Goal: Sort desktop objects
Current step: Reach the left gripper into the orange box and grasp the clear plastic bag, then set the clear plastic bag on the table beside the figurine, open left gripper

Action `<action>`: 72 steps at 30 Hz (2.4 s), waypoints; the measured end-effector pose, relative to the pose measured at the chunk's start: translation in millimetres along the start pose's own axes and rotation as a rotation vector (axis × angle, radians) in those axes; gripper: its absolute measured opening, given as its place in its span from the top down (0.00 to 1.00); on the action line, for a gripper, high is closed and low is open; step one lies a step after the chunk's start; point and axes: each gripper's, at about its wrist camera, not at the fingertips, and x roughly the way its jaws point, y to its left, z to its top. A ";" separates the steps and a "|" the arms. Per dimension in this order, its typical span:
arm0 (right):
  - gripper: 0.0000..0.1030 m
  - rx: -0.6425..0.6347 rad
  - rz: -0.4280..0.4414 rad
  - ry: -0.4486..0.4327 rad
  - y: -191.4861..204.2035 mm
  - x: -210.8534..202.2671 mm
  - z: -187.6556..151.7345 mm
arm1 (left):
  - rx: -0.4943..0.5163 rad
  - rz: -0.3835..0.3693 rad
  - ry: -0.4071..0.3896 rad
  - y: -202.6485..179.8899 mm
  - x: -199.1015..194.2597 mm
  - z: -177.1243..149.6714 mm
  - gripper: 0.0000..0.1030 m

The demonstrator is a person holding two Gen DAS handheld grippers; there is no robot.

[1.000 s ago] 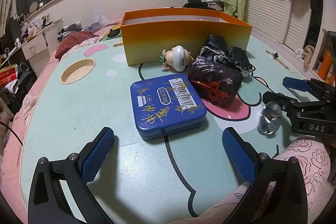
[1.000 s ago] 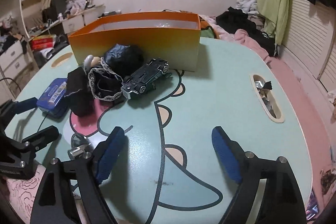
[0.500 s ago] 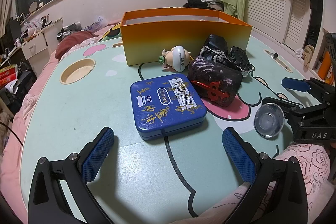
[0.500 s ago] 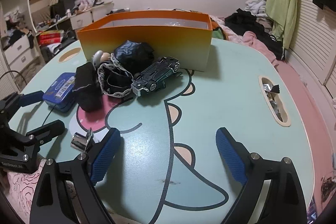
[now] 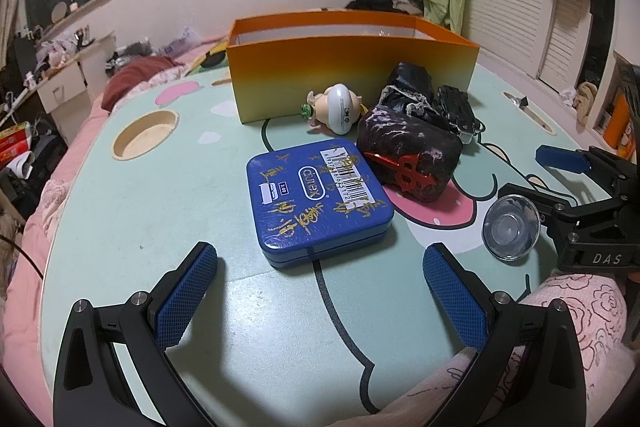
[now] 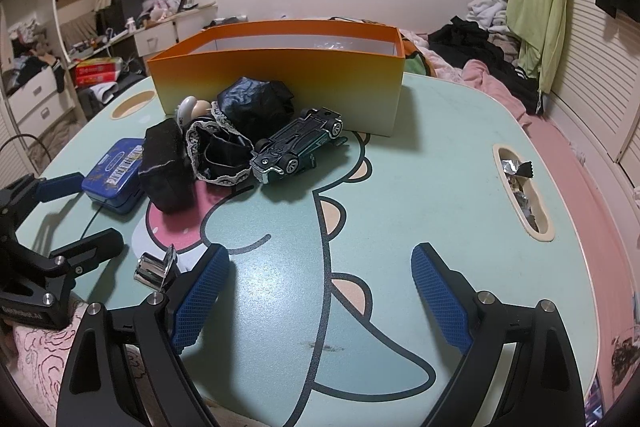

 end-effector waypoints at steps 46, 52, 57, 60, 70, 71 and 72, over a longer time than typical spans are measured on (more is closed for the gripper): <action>0.09 0.003 0.003 0.000 9.0 0.7 0.8 | -0.031 -0.119 0.003 27.7 -7.8 105.3 0.71; 0.09 0.004 0.004 -0.001 9.3 1.0 0.9 | -0.105 -0.144 0.009 17.3 9.9 92.2 0.27; 0.09 0.004 0.003 0.000 9.1 1.1 0.7 | -0.023 -0.177 -0.004 10.3 -23.2 69.6 0.20; 0.09 0.004 0.003 0.000 9.2 1.2 0.7 | 0.059 -0.125 0.026 5.3 -38.1 43.3 0.20; 0.08 0.004 0.003 -0.001 9.2 2.0 0.4 | 0.018 -0.001 0.042 -8.6 -8.8 -1.5 0.00; 0.08 0.004 0.004 0.000 9.0 1.6 0.5 | 0.005 0.012 0.035 -9.0 -7.4 -2.0 0.00; 0.08 0.004 0.004 0.000 9.0 1.6 0.5 | -0.005 0.023 0.023 -10.1 -7.5 -3.7 0.00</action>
